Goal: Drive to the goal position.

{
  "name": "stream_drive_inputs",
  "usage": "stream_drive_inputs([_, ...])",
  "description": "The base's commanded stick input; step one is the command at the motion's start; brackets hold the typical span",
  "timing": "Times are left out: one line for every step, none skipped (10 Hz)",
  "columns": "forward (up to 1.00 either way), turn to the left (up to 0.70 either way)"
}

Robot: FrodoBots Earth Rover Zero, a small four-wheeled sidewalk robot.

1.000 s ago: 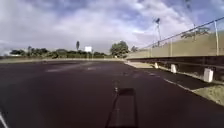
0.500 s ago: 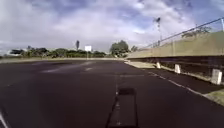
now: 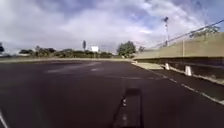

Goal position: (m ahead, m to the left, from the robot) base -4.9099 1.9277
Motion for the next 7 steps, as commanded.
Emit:
stream_drive_inputs([0.27,0.55])
stream_drive_inputs([0.27,0.55])
stream_drive_inputs([0.27,0.54])
stream_drive_inputs([0.27,0.55])
stream_drive_inputs([0.27,0.55])
stream_drive_inputs([0.27,0.55])
stream_drive_inputs([0.27,0.55])
